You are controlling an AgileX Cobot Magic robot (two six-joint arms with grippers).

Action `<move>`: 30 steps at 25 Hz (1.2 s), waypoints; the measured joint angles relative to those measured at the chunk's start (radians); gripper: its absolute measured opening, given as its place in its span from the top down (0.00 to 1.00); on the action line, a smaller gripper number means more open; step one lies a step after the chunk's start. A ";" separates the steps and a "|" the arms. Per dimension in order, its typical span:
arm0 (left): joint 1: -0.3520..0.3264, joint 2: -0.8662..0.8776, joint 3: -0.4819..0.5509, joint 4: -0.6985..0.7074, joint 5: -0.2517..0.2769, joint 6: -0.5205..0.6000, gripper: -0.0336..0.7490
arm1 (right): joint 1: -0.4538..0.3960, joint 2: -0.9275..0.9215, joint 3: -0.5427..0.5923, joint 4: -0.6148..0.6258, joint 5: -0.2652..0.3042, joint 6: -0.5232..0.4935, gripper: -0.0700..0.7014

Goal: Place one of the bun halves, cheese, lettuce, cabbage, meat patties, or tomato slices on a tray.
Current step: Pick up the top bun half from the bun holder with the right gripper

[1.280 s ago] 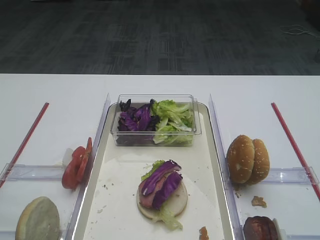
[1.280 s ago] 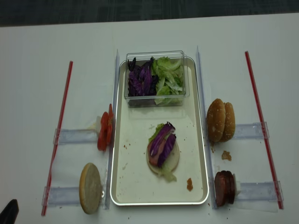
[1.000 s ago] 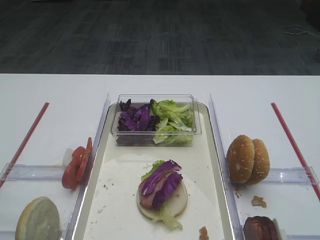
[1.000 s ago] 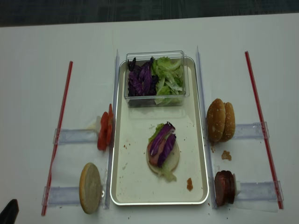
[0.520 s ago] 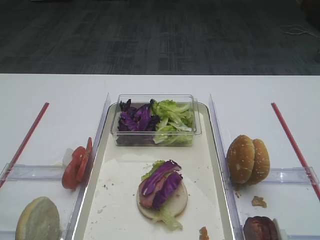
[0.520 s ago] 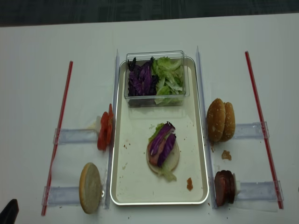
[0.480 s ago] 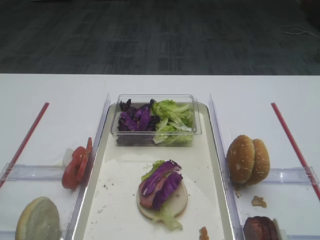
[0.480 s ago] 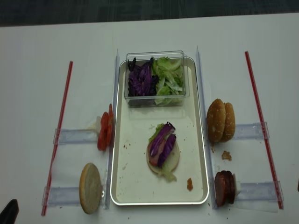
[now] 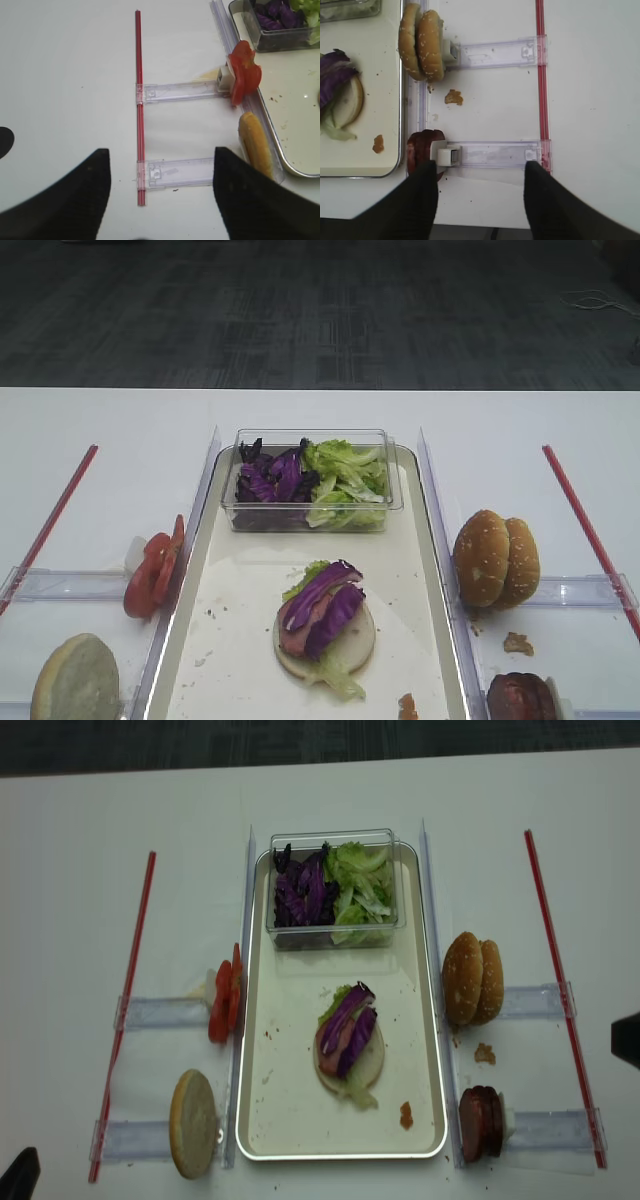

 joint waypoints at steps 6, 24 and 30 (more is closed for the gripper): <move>0.000 0.000 0.000 0.000 0.000 0.000 0.42 | 0.000 0.260 -0.188 0.010 0.057 0.002 0.38; 0.000 0.000 0.000 0.000 0.000 0.000 0.42 | 0.000 0.674 -0.539 -0.012 0.085 0.018 0.37; 0.000 0.000 0.000 0.000 0.000 0.000 0.42 | 0.002 0.704 -0.541 -0.019 0.085 0.046 0.37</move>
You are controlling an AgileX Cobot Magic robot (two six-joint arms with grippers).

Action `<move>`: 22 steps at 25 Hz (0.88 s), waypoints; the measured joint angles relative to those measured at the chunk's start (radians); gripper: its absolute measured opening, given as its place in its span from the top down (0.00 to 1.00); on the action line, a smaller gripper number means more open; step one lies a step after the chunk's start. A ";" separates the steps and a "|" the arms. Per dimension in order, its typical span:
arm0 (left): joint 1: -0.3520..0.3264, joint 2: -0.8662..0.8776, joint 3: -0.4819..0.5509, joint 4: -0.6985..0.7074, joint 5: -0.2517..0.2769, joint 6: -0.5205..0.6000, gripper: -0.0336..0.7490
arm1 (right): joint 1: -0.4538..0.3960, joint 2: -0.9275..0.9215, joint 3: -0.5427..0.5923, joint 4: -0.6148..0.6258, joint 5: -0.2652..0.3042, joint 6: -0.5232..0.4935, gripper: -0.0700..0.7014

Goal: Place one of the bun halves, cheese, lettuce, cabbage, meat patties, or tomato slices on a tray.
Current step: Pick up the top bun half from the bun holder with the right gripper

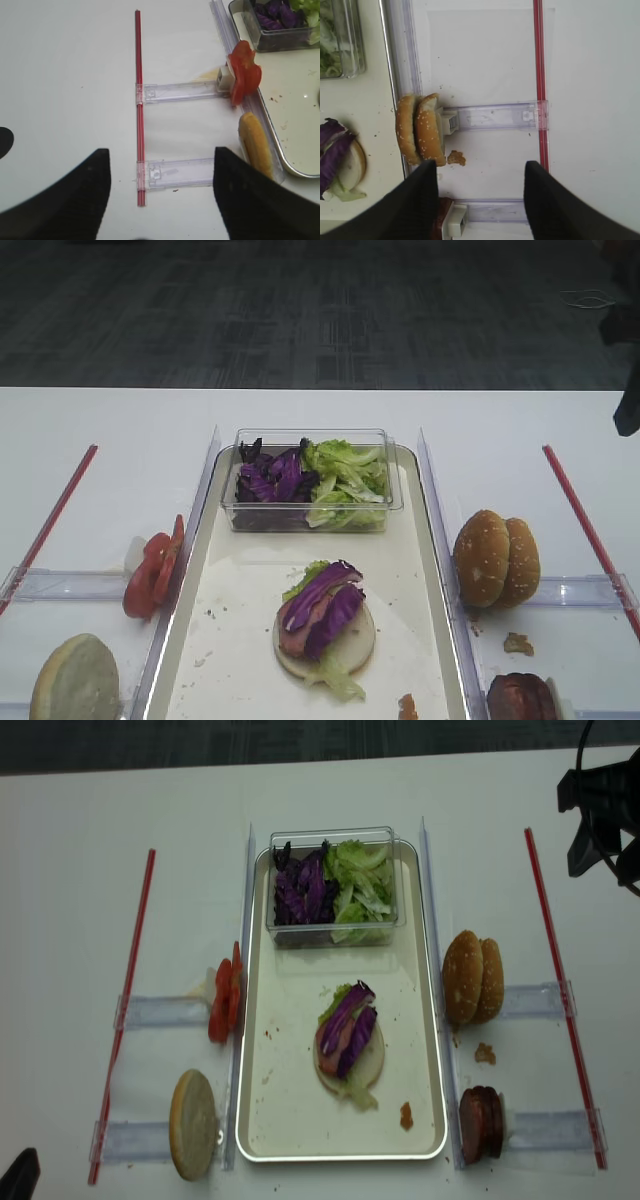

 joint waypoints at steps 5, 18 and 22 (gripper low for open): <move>0.000 0.000 0.000 0.000 0.000 0.000 0.42 | 0.085 0.040 -0.013 -0.006 0.000 0.041 0.37; 0.000 0.000 0.000 0.000 0.000 0.000 0.42 | 0.310 0.204 -0.058 0.008 -0.006 0.154 0.37; 0.000 0.000 0.000 0.000 0.000 0.000 0.42 | 0.312 0.215 -0.058 0.008 -0.008 0.160 0.37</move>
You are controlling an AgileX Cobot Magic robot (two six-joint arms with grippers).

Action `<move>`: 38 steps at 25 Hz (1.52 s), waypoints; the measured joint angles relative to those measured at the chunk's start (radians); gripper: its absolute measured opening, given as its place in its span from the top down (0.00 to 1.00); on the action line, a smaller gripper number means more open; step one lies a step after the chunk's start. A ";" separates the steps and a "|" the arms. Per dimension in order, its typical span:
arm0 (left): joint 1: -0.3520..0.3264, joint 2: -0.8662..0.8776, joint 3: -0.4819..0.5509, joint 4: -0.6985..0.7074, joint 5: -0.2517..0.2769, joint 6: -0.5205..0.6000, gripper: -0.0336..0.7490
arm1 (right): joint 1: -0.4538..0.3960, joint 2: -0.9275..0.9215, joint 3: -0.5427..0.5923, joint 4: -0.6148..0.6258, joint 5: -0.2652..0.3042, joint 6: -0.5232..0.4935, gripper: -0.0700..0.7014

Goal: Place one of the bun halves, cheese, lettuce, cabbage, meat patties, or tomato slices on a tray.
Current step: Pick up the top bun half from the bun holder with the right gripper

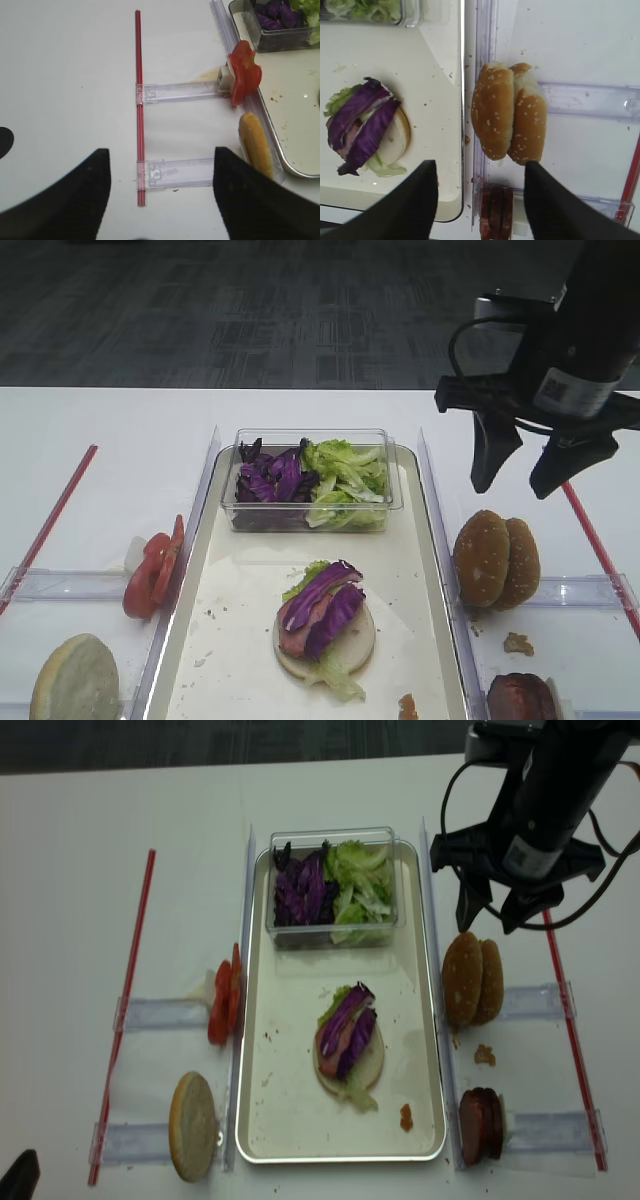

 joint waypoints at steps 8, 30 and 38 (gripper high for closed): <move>0.000 0.000 0.000 0.000 0.000 0.000 0.42 | 0.000 0.000 0.000 0.011 0.000 0.008 0.38; 0.000 0.000 0.000 0.000 0.000 0.000 0.42 | 0.002 0.118 -0.001 0.032 -0.011 0.014 0.38; 0.000 0.000 0.000 0.000 0.000 0.000 0.42 | 0.002 0.157 -0.001 0.032 -0.017 0.014 0.38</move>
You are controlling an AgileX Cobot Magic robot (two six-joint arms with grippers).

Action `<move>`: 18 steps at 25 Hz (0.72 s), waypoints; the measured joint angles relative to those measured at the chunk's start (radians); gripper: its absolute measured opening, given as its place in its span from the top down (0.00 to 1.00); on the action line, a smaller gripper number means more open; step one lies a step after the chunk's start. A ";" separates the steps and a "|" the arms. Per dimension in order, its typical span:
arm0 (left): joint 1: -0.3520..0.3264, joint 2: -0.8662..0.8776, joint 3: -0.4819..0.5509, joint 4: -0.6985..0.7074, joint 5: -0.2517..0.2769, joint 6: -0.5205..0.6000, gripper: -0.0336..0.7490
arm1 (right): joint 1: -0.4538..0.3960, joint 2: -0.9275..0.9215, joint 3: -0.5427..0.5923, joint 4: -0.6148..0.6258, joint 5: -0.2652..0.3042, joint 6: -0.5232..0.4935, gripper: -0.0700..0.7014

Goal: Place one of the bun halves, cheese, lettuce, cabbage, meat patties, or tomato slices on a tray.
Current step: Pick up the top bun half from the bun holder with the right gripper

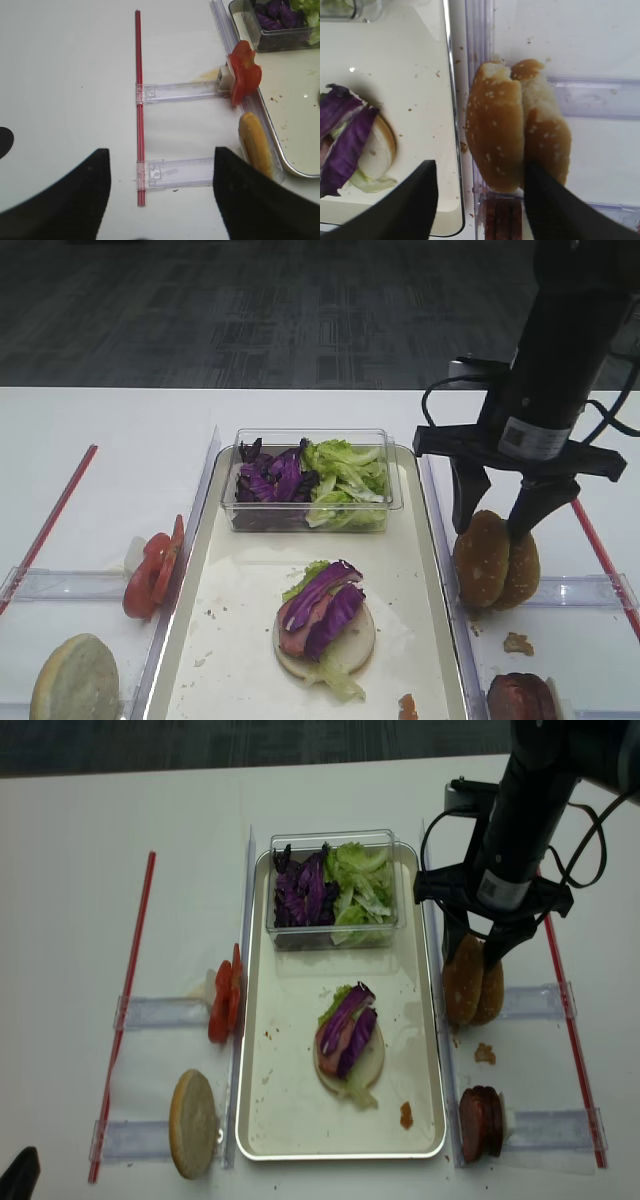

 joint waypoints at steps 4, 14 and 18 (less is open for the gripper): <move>0.000 0.000 0.000 0.000 0.000 0.000 0.42 | 0.000 0.009 0.000 0.004 -0.015 -0.002 0.38; 0.000 0.000 0.000 0.000 0.000 0.000 0.42 | 0.000 0.010 0.000 0.012 -0.034 0.000 0.38; 0.000 0.000 0.000 0.000 0.000 0.000 0.42 | 0.000 0.010 0.000 0.033 -0.047 -0.002 0.37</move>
